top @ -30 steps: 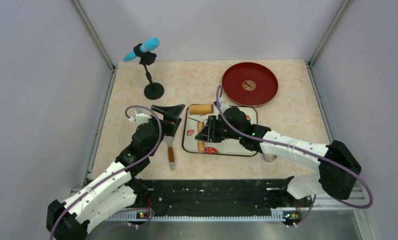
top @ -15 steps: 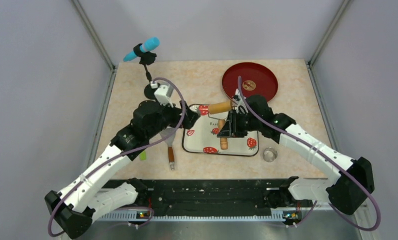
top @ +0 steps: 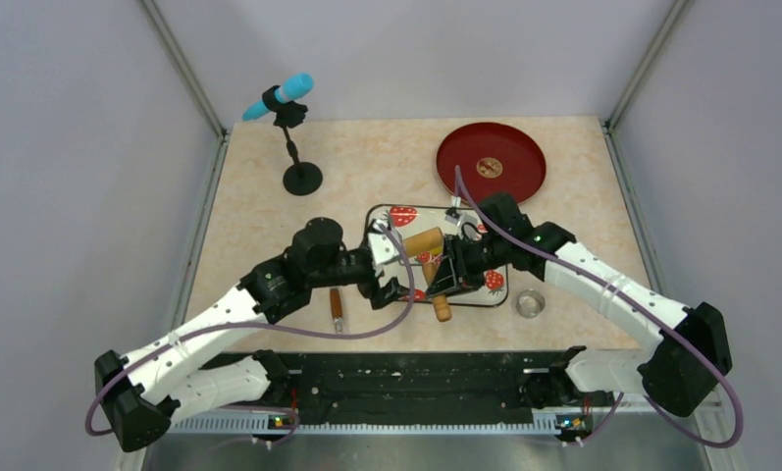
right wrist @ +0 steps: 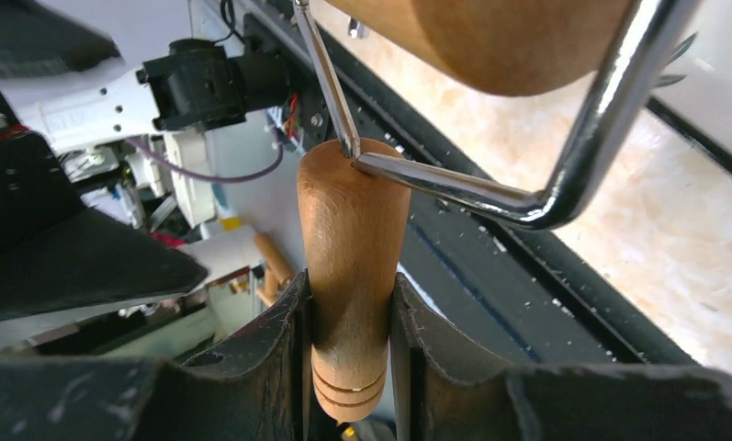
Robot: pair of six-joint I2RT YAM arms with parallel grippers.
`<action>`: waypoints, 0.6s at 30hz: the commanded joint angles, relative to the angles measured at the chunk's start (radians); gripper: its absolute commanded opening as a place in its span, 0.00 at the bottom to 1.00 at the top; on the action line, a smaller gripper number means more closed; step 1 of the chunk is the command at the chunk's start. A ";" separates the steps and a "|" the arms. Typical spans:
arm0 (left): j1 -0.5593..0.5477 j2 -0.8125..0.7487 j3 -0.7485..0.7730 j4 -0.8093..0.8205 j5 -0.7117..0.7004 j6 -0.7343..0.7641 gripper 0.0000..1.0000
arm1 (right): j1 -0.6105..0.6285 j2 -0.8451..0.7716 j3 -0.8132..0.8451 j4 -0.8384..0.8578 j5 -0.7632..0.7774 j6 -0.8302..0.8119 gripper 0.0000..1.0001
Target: Roll out the dumpling wrappers from the dough
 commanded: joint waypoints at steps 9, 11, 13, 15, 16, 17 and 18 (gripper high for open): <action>-0.102 0.057 -0.068 0.131 -0.100 0.288 0.59 | -0.003 -0.034 -0.033 0.088 -0.159 0.062 0.00; -0.103 0.070 -0.072 0.135 -0.101 0.294 0.56 | -0.003 -0.038 -0.035 0.091 -0.168 0.068 0.00; -0.103 0.083 -0.073 0.129 -0.094 0.297 0.54 | -0.003 -0.044 -0.032 0.095 -0.171 0.075 0.00; -0.103 0.095 -0.075 0.121 -0.077 0.298 0.53 | -0.002 -0.048 -0.029 0.099 -0.175 0.079 0.00; -0.103 0.102 -0.075 0.120 -0.068 0.293 0.52 | -0.003 -0.049 -0.026 0.099 -0.177 0.080 0.00; -0.103 0.105 -0.077 0.120 -0.065 0.287 0.52 | -0.002 -0.048 -0.024 0.101 -0.179 0.081 0.00; -0.103 0.109 -0.079 0.120 -0.066 0.281 0.52 | -0.003 -0.047 -0.023 0.103 -0.181 0.083 0.00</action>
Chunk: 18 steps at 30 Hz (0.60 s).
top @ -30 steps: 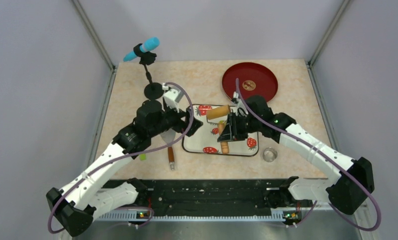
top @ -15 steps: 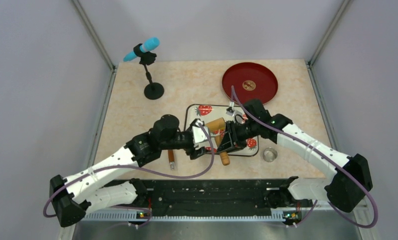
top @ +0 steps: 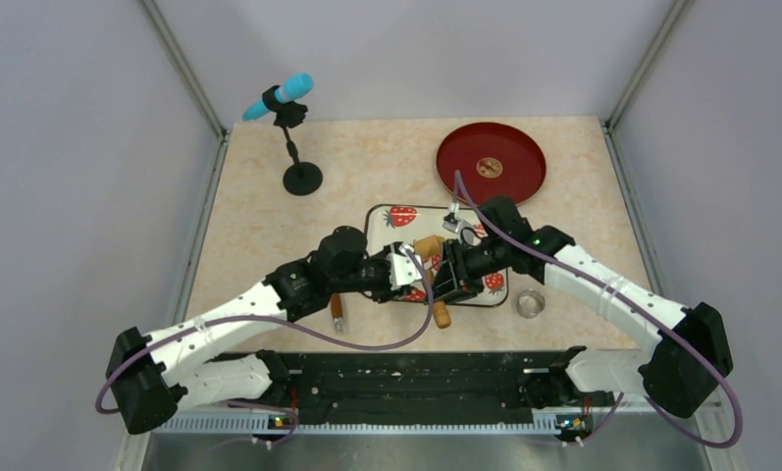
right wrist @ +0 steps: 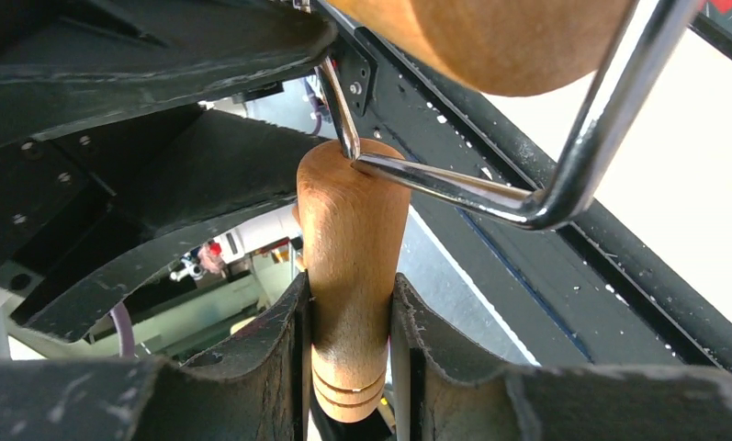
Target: Roll out the dumpling wrappers from the dough
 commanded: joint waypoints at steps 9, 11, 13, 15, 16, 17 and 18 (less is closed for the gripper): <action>-0.005 0.055 -0.023 0.056 -0.005 -0.007 0.22 | -0.003 -0.045 0.039 0.072 -0.062 0.014 0.00; -0.005 0.056 -0.018 0.052 -0.016 -0.018 0.02 | -0.004 -0.045 0.042 0.071 -0.047 0.016 0.00; -0.005 0.052 -0.015 0.056 -0.034 -0.046 0.00 | -0.002 -0.048 0.047 0.071 -0.019 0.018 0.00; -0.005 0.039 -0.017 0.063 -0.055 -0.077 0.00 | -0.004 -0.057 0.059 0.071 0.025 0.019 0.13; -0.005 0.030 -0.018 0.067 -0.067 -0.093 0.00 | -0.004 -0.064 0.070 0.071 0.063 0.021 0.31; -0.006 0.021 -0.020 0.069 -0.083 -0.111 0.00 | -0.004 -0.078 0.085 0.067 0.103 0.021 0.46; -0.007 0.012 -0.020 0.075 -0.097 -0.132 0.00 | -0.004 -0.093 0.098 0.061 0.146 0.022 0.59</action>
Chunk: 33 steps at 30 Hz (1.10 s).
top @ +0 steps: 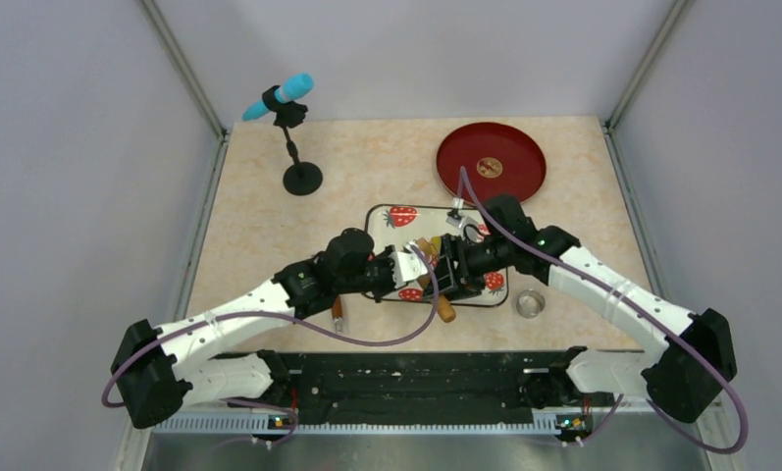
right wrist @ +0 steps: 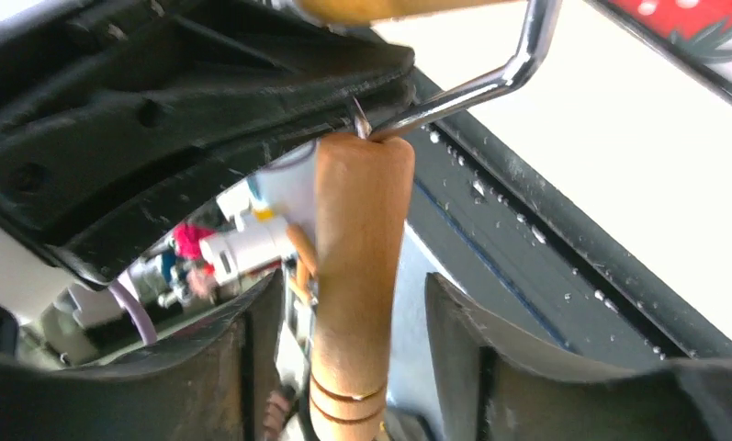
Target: Roll out the dumpling wrappers from the dough
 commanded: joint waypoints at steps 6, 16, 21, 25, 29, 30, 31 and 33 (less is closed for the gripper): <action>-0.008 -0.101 -0.002 0.113 -0.206 -0.303 0.00 | -0.004 -0.189 0.118 0.030 0.397 0.026 0.99; -0.010 -0.020 0.112 -0.072 -0.433 -0.789 0.00 | -0.004 -0.252 0.012 0.158 0.465 0.157 0.99; -0.015 -0.010 0.111 -0.079 -0.432 -0.868 0.00 | -0.004 -0.167 0.008 0.205 0.443 0.157 0.98; -0.019 -0.008 0.111 -0.088 -0.437 -0.875 0.00 | -0.004 -0.084 0.018 0.270 0.389 0.171 0.92; -0.024 -0.002 0.118 -0.117 -0.448 -0.864 0.00 | -0.004 -0.032 0.030 0.302 0.382 0.180 0.87; -0.025 -0.003 0.117 -0.119 -0.448 -0.860 0.00 | -0.004 -0.019 0.034 0.312 0.370 0.183 0.85; -0.026 -0.003 0.116 -0.120 -0.447 -0.854 0.00 | -0.004 -0.007 0.038 0.318 0.361 0.184 0.83; -0.029 -0.003 0.116 -0.132 -0.461 -0.851 0.00 | -0.004 0.014 0.043 0.328 0.344 0.189 0.80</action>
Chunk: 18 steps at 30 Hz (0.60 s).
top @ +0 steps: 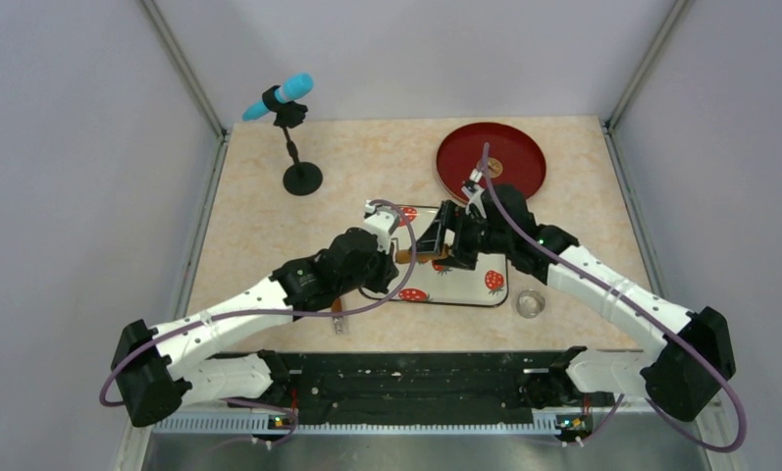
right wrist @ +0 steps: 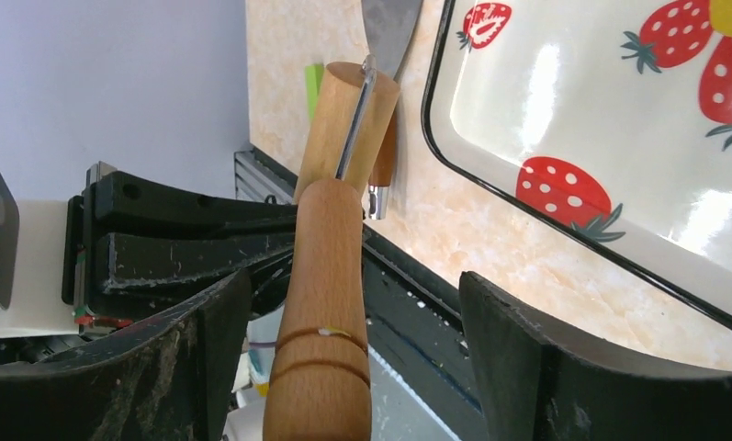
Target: Roll out the dumpling wrappers from the dough
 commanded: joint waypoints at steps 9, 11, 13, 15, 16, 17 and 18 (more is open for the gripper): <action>-0.015 -0.013 0.045 0.016 -0.072 0.027 0.00 | 0.006 0.067 0.021 0.106 -0.108 0.056 0.66; -0.017 -0.011 0.043 0.015 -0.073 0.028 0.00 | 0.007 0.068 0.015 0.117 -0.108 0.065 0.64; -0.018 -0.008 0.042 0.018 -0.072 0.028 0.00 | 0.010 0.076 0.014 0.127 -0.116 0.072 0.62; -0.022 -0.002 0.044 0.015 -0.071 0.031 0.00 | 0.019 0.090 0.022 0.131 -0.121 0.072 0.61; -0.023 -0.001 0.043 0.015 -0.074 0.033 0.00 | 0.022 0.097 0.024 0.129 -0.122 0.071 0.61; -0.024 0.001 0.043 0.013 -0.077 0.034 0.00 | 0.027 0.104 0.027 0.128 -0.123 0.070 0.60; -0.026 0.003 0.044 0.012 -0.083 0.034 0.00 | 0.031 0.112 0.028 0.125 -0.124 0.069 0.59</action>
